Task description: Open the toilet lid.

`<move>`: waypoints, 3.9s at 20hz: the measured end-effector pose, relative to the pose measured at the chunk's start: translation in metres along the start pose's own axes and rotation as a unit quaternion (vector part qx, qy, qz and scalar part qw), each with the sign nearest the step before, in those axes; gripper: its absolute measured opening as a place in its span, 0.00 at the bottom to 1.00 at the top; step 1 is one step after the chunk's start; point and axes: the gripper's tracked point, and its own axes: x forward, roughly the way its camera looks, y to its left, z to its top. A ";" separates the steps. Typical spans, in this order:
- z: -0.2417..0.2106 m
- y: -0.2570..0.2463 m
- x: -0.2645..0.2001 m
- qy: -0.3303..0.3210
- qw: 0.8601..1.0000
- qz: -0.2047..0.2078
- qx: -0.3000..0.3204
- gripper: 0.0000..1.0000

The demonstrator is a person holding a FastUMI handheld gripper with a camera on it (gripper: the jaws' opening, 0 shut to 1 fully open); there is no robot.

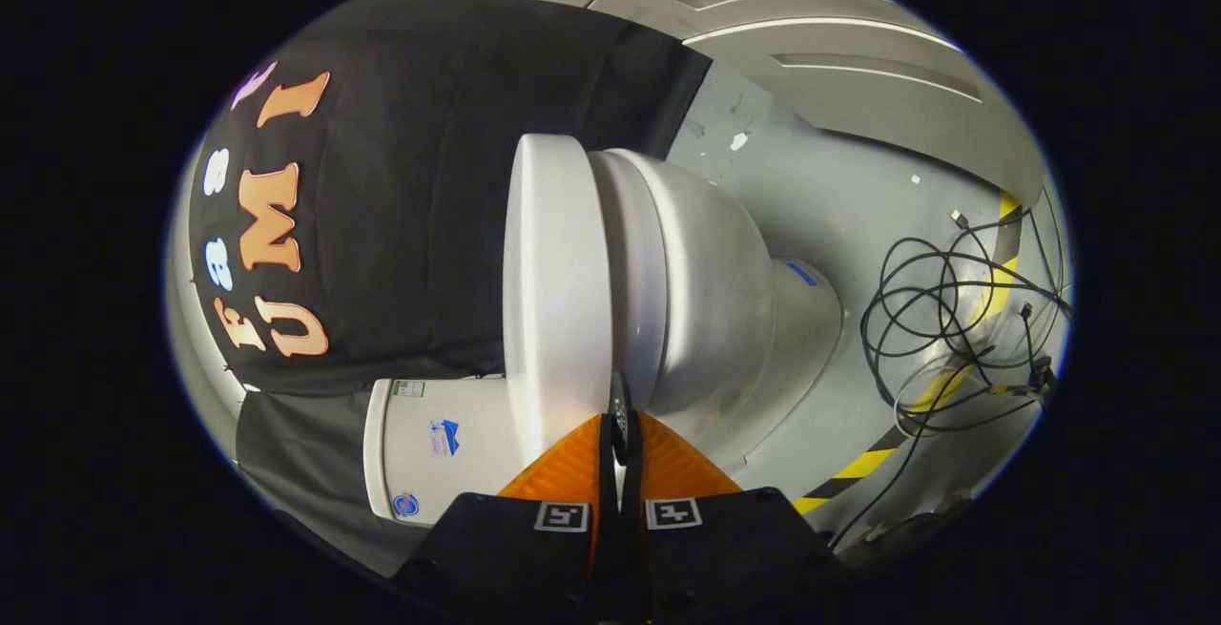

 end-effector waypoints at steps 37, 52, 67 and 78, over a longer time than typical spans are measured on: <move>0.009 0.037 -0.010 -0.055 0.985 -0.018 -0.160 0.08; -0.006 0.123 -0.026 -0.130 0.921 -0.051 -0.364 0.08; -0.035 0.179 -0.034 -0.157 0.856 -0.094 -0.483 0.08; -0.061 0.218 -0.032 -0.180 0.808 -0.106 -0.551 0.08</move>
